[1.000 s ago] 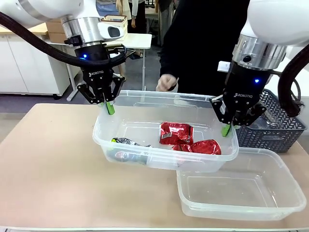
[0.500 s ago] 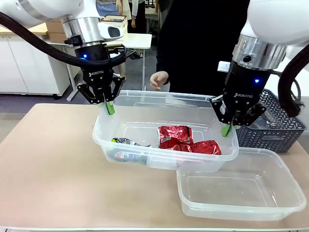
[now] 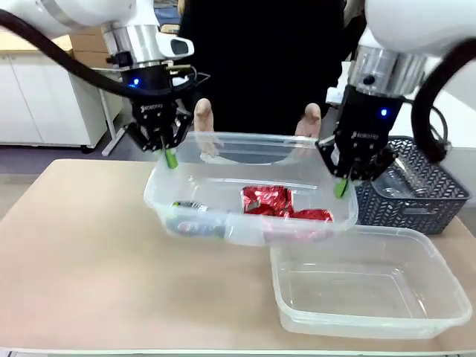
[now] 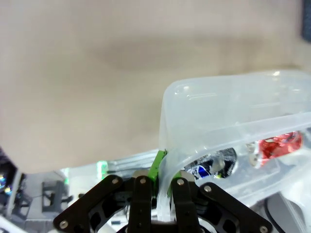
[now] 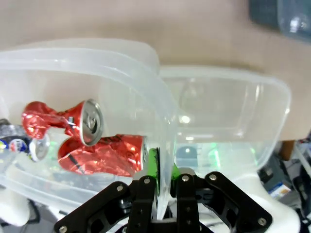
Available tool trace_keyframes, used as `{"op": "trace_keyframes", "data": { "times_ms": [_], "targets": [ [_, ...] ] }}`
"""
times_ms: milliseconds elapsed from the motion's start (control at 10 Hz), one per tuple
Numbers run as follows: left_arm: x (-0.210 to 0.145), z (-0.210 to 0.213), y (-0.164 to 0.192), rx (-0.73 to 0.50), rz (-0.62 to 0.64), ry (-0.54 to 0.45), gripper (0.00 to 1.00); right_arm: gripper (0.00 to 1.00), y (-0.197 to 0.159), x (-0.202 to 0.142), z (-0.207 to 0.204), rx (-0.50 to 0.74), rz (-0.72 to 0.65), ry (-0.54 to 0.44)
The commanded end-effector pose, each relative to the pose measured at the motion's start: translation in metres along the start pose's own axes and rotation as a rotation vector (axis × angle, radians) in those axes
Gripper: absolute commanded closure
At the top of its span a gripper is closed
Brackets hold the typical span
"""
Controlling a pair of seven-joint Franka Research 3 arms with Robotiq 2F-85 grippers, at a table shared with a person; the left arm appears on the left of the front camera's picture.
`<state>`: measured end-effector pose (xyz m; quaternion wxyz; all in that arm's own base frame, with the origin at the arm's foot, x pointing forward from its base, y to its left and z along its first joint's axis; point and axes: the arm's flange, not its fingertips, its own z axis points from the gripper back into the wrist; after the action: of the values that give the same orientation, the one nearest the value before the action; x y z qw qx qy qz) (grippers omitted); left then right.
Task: Sort the waste into each basket.
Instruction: Offer the picked Organizing box to the human, then release the Organizing box you were holding.
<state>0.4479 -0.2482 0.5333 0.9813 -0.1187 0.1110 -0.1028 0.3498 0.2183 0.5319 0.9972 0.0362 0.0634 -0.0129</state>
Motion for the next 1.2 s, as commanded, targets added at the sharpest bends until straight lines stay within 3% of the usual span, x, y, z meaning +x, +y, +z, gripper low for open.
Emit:
{"op": "trace_keyframes", "data": {
  "times_ms": [0, 200, 400, 500, 600, 700, 1100],
  "targets": [
    [0.067, 0.038, -0.019, -0.029, 0.007, -0.013, 0.94, 0.95, 0.025, 0.083, 0.028, -0.047, 0.073, 0.092],
    [0.116, 0.045, -0.016, -0.052, 0.05, -0.006, 0.94, 0.95, 0.033, 0.146, 0.025, -0.068, 0.072, 0.159],
    [0.147, 0.034, -0.015, -0.058, 0.076, 0.018, 0.94, 0.95, 0.032, 0.187, 0.012, -0.018, 0.096, 0.171],
    [0.153, 0.03, -0.012, -0.09, 0.129, 0.005, 0.94, 0.95, 0.032, 0.192, 0.001, -0.012, 0.099, 0.178],
    [0.136, 0.021, 0.022, 0.001, 0.056, 0.017, 0.94, 0.95, 0.033, 0.188, -0.012, -0.007, 0.112, 0.175],
    [0.136, 0.021, 0.022, 0.001, 0.056, 0.017, 0.94, 0.95, 0.006, 0.194, 0.0, -0.057, 0.039, 0.164],
    [0.136, 0.021, 0.022, 0.001, 0.056, 0.017, 0.94, 0.95, 0.006, 0.194, 0.0, -0.057, 0.039, 0.164]
  ]
}}
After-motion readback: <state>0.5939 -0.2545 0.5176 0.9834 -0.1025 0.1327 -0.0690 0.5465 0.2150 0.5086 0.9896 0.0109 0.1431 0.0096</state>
